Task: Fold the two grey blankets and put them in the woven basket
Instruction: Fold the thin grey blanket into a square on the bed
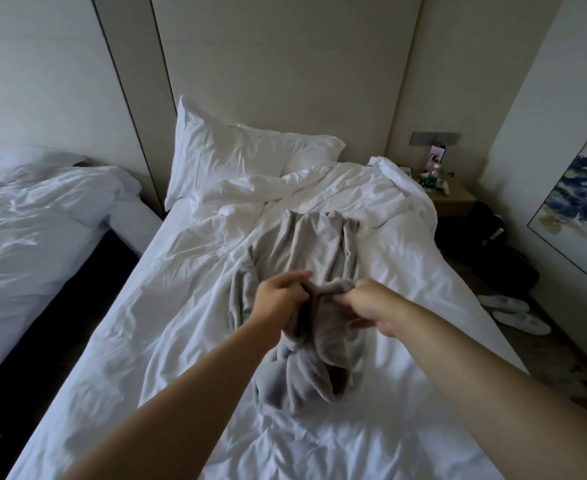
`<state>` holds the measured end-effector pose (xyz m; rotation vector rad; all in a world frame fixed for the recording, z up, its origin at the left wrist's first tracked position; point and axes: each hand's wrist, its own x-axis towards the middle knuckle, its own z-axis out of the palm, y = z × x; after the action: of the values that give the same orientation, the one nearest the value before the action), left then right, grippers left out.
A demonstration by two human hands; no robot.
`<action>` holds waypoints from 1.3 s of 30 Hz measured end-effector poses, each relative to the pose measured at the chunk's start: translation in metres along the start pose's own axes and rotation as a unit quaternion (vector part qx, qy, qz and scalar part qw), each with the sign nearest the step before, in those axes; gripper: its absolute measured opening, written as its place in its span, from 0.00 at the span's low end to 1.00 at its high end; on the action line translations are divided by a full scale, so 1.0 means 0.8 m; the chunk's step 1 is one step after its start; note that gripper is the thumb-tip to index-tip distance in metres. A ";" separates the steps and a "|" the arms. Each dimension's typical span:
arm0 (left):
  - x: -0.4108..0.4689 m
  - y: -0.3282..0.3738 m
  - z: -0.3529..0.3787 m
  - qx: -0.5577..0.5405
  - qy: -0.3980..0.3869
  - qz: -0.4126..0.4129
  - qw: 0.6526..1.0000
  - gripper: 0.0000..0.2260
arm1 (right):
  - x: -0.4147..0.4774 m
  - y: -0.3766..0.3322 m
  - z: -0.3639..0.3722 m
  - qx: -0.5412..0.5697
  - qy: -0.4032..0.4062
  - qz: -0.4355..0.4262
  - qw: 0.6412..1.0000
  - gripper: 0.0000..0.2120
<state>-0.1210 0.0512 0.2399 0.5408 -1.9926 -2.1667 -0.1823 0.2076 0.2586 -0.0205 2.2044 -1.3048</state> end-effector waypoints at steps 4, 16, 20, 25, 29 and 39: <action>0.028 -0.031 -0.057 -0.063 0.256 -0.079 0.961 0.08 | 0.033 0.027 -0.039 0.084 0.377 0.013 0.922 0.15; 0.059 -0.176 -0.156 0.385 0.168 -0.226 0.879 0.16 | 0.078 0.207 -0.036 -0.334 -0.050 0.283 0.898 0.10; 0.084 -0.206 -0.123 0.414 0.138 -0.120 0.892 0.24 | 0.125 0.207 -0.017 -0.168 0.251 0.167 0.939 0.15; 0.131 -0.303 -0.090 0.465 -0.010 -0.179 0.867 0.34 | 0.212 0.255 0.036 -0.272 0.107 0.143 0.946 0.34; 0.163 -0.405 -0.077 0.563 -0.158 -0.234 0.777 0.42 | 0.284 0.324 0.088 -0.371 -0.087 0.125 0.916 0.50; 0.121 -0.428 -0.060 0.630 -0.293 -0.229 0.682 0.20 | 0.235 0.375 0.147 -0.503 -0.233 0.151 0.818 0.19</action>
<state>-0.1478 0.0097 -0.1157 0.4875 -3.9333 -0.6349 -0.2030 0.2157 -0.1139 -0.3368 2.0720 0.1465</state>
